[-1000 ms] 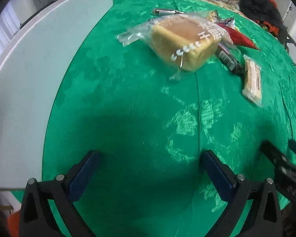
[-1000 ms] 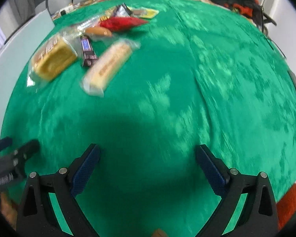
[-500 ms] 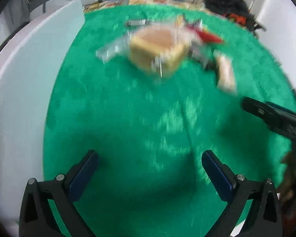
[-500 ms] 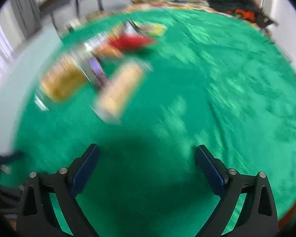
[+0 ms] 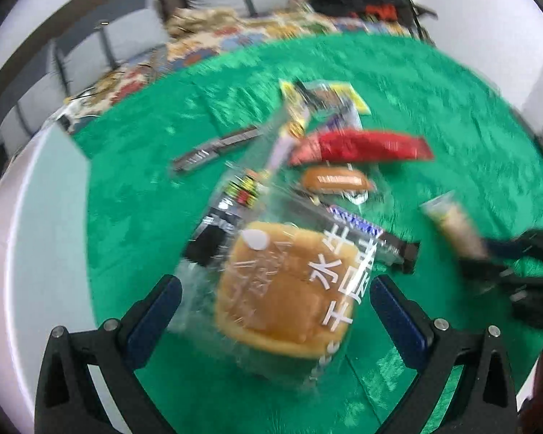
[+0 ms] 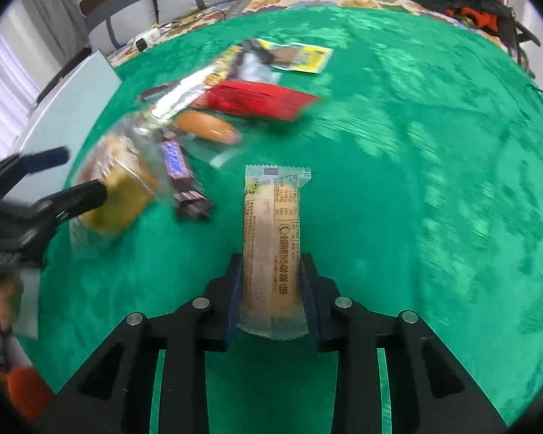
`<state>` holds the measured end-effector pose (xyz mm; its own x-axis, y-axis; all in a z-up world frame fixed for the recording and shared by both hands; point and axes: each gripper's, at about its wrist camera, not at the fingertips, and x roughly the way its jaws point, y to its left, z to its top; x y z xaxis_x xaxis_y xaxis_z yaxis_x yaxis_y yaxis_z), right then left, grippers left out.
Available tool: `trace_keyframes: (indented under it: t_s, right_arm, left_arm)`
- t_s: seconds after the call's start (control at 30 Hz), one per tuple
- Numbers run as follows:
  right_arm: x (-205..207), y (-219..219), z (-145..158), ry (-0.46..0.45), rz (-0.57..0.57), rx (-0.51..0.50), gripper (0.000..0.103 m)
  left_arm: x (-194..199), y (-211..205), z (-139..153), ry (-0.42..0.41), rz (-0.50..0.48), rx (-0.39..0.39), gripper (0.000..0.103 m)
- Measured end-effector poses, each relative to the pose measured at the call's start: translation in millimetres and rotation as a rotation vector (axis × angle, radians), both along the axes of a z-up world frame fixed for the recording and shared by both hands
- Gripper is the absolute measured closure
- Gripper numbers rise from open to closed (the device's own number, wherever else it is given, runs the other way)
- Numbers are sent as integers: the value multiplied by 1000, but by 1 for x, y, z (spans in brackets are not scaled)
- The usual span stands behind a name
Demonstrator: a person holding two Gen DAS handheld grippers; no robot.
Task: Organize snacks
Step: 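Grasp the wrapped bread bun with the left tool while the right tool grasps the wafer bar, then lift the bread bun with the left tool while the right tool lifts the wafer bar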
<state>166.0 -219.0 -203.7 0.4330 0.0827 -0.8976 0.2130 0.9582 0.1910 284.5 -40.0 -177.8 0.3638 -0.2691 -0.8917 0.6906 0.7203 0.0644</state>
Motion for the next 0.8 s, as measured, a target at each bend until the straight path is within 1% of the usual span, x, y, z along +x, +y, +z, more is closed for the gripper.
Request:
trace_keyframes:
  t_s: [0.03, 0.1, 0.13, 0.17, 0.2, 0.27, 0.33, 0.4, 0.47, 0.53, 0.57, 0.6, 0.7, 0.8]
  right_arm:
    - [-11, -9, 1, -1, -5, -2, 71]
    - [-29, -21, 2, -6, -12, -10, 71]
    - [-40, -29, 2, -12, -20, -16, 71]
    - [-48, -33, 2, -16, -28, -20, 71]
    - [-53, -35, 3, -21, -33, -21, 71]
    - [-66, -41, 3, -30, -50, -24, 71]
    - [-77, -41, 5, -39, -46, -23, 71]
    - [-86, -41, 7, -43, -36, -34, 71]
    - [-92, -40, 7, -42, -31, -43, 70]
    - [-97, -39, 8, -37, -35, -42, 68]
    - [-95, -39, 7, -33, -38, -37, 65]
    - [-95, -38, 7, -29, -38, -32, 57]
    - [-94, -38, 8, -9, -28, 3, 43]
    - [-86, -35, 7, 23, -2, -20, 41]
  left_arm:
    - [-1, -4, -6, 12, -18, 16, 0]
    - [-12, -7, -12, -4, -40, 33, 2]
    - [-15, -9, -14, -15, -47, 46, 5]
    - [-17, -13, -16, -21, -44, 56, 22]
    - [-22, -12, -15, -25, -32, 67, 28]
    - [-33, -11, -13, 8, 9, 32, 31]
    - [-50, -11, -11, 46, 46, 6, 31]
    - [-75, -8, -10, 71, 72, -9, 31]
    - [-104, -6, -10, 72, 109, -1, 29]
    - [-134, -4, -10, 57, 145, -3, 24]
    - [-140, -3, -10, 53, 148, -7, 23]
    - [-149, -1, -9, 49, 156, -19, 21]
    - [-159, 5, -7, 27, 192, -32, 15]
    - [-157, 4, -10, 26, 206, -15, 15]
